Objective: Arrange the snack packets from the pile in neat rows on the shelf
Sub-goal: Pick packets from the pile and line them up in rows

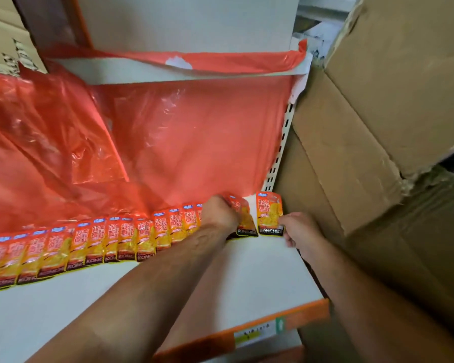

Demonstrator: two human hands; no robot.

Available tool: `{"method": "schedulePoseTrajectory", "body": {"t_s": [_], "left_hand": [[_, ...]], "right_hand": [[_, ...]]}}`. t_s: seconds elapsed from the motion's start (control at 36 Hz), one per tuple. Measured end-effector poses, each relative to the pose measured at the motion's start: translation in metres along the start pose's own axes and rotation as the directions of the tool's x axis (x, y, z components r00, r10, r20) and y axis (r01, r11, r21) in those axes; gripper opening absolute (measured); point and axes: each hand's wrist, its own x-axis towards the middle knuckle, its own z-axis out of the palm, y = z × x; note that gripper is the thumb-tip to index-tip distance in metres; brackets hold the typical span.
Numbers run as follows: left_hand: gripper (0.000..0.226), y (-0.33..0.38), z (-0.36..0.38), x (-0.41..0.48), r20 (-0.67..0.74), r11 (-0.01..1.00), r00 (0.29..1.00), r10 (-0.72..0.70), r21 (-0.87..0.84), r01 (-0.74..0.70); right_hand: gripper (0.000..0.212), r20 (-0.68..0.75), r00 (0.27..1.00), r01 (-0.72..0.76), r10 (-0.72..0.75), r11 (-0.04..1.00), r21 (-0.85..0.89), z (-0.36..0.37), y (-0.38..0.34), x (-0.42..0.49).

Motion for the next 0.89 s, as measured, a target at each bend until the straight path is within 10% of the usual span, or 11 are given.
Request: {"method": "schedulePoseTrajectory", "body": {"t_s": [0.47, 0.89], "left_hand": [[0.021, -0.01, 0.02, 0.021, 0.038, 0.923, 0.995, 0.096, 0.371, -0.103], [0.043, -0.042, -0.026, -0.002, 0.087, 0.62, 0.933, 0.349, 0.725, -0.3]], "right_hand": [[0.028, 0.046, 0.998, 0.038, -0.033, 0.995, -0.097, 0.01, -0.013, 0.021], [0.015, -0.13, 0.95, 0.16, -0.285, 0.798, -0.581, 0.028, -0.017, 0.03]]}}
